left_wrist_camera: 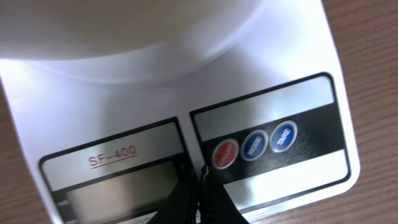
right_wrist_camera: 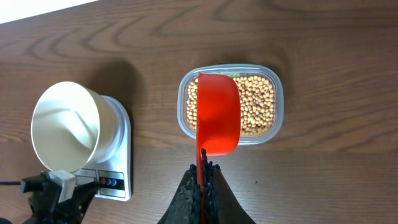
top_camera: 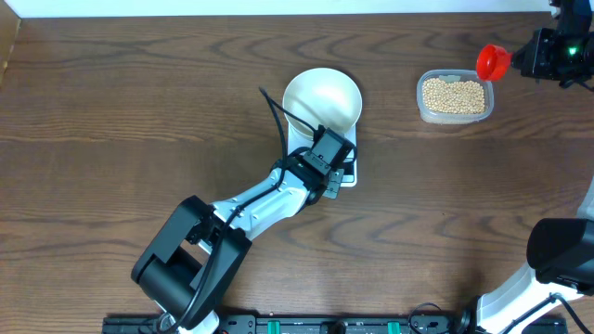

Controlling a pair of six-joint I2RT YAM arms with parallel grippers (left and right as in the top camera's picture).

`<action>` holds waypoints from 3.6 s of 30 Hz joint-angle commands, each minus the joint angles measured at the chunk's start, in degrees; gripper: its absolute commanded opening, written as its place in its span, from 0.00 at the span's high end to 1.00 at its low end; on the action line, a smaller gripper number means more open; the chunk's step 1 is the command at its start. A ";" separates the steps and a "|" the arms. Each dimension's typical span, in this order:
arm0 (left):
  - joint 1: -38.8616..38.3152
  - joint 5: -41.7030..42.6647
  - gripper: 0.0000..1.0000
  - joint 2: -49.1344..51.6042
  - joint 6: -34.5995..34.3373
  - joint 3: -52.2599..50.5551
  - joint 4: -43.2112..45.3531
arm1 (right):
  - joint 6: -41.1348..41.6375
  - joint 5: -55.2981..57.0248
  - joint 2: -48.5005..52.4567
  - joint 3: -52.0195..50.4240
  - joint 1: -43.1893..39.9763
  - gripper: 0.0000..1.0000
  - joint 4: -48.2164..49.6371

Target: Scoop item into bowl and weigh 50g on scale

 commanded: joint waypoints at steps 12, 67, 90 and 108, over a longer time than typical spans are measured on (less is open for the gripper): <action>0.55 0.13 0.93 0.07 5.35 -0.35 3.65 | -0.87 -0.94 0.42 0.20 0.22 0.99 -0.24; 0.55 2.75 0.93 1.16 7.06 0.13 7.08 | -1.27 -0.94 0.42 0.20 0.22 0.99 -0.37; 0.55 2.73 0.93 -0.66 8.04 0.42 5.31 | -1.27 -0.94 0.42 0.20 0.24 0.99 -0.42; 0.55 2.75 0.93 6.64 7.43 0.44 5.05 | -1.27 -0.94 0.42 0.20 0.22 0.99 -0.42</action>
